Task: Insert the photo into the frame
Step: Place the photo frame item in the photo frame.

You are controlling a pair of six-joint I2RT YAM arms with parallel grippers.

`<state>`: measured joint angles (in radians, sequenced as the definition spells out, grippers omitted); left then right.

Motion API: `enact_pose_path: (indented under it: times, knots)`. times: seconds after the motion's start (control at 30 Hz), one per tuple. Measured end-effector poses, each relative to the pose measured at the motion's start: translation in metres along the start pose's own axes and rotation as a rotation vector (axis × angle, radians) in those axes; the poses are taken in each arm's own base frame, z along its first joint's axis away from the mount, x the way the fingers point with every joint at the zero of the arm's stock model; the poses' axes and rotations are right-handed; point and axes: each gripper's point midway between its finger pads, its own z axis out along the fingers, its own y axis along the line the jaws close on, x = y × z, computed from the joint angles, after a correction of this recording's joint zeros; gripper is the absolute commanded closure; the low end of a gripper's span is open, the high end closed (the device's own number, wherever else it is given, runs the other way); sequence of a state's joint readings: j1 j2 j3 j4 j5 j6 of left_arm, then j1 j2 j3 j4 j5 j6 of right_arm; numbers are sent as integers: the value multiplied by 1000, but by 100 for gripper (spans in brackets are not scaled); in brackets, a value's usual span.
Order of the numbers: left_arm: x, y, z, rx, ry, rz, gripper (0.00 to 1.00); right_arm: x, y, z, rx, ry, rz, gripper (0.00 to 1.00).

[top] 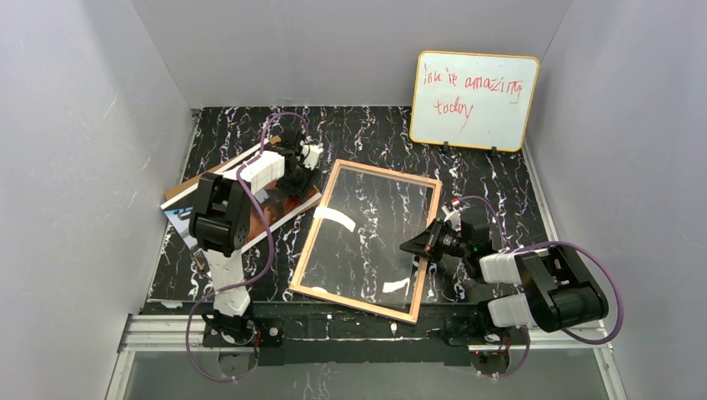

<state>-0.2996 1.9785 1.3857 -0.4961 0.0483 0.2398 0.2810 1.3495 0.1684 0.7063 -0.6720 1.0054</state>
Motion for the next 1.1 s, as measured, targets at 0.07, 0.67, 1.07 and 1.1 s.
enact_pose_path:
  times: [0.07, 0.67, 1.07, 1.1]
  knots:
    - [0, 0, 0, 0, 0, 0, 49, 0, -1, 0, 3, -1, 2, 99]
    - [0, 0, 0, -4, 1, 6, 49, -9, -8, -5, 9, -19, 27, 99]
    - [0, 0, 0, -6, 2, 8, 49, -9, -10, -6, 12, -14, 33, 99]
    - [0, 0, 0, -6, 2, 8, 49, -9, -10, -6, 14, -13, 34, 99]
